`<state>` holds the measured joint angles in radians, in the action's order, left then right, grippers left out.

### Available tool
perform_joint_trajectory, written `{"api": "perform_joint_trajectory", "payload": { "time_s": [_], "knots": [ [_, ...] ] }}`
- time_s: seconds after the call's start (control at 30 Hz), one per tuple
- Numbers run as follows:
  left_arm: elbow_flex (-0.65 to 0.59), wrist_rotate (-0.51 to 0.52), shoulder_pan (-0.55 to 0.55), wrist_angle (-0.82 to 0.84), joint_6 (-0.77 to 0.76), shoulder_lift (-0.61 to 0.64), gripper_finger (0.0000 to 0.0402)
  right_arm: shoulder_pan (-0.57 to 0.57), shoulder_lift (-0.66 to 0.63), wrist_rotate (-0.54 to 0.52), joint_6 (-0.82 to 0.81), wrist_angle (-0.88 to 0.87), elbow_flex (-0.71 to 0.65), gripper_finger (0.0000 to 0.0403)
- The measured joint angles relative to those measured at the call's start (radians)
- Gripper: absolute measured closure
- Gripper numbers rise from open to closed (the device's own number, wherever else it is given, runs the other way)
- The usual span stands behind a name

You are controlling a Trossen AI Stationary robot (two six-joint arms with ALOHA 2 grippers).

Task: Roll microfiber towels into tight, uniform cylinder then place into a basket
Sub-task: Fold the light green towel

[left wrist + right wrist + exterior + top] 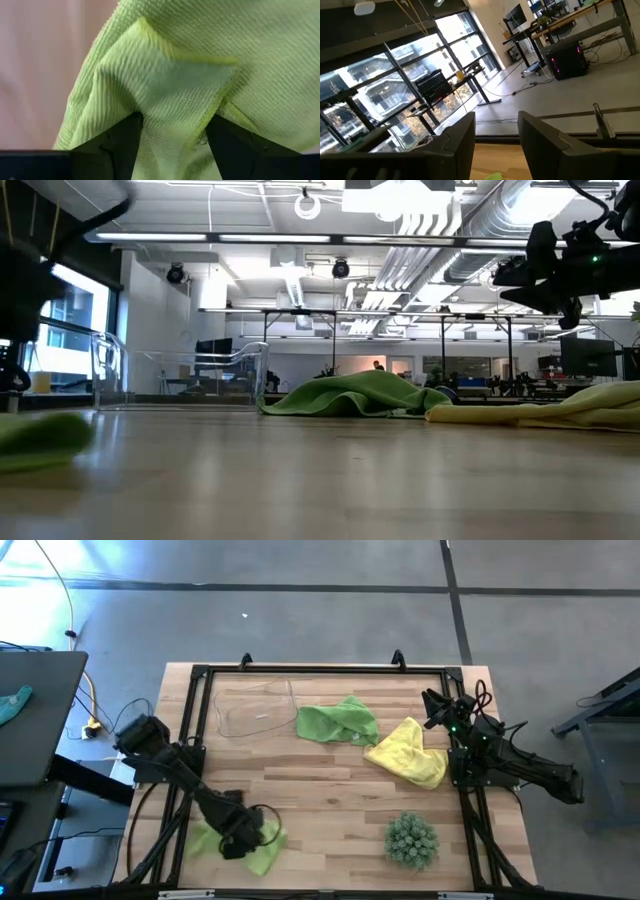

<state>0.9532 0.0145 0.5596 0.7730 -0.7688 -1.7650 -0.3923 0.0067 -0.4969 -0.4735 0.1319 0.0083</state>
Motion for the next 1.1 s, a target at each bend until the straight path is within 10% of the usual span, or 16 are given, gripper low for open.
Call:
{"api": "perform_joint_trajectory", "payload": {
  "time_s": [0.33,1.1],
  "knots": [
    [0.037,0.463,-0.177,-0.214,0.399,-0.028,0.0190,0.000,0.000,0.001,-0.051,0.000,0.000,0.0261],
    [0.227,0.491,-0.449,-0.554,0.295,-0.102,0.0190,0.000,0.001,0.206,0.164,0.162,0.000,0.0261]
  ]
}}
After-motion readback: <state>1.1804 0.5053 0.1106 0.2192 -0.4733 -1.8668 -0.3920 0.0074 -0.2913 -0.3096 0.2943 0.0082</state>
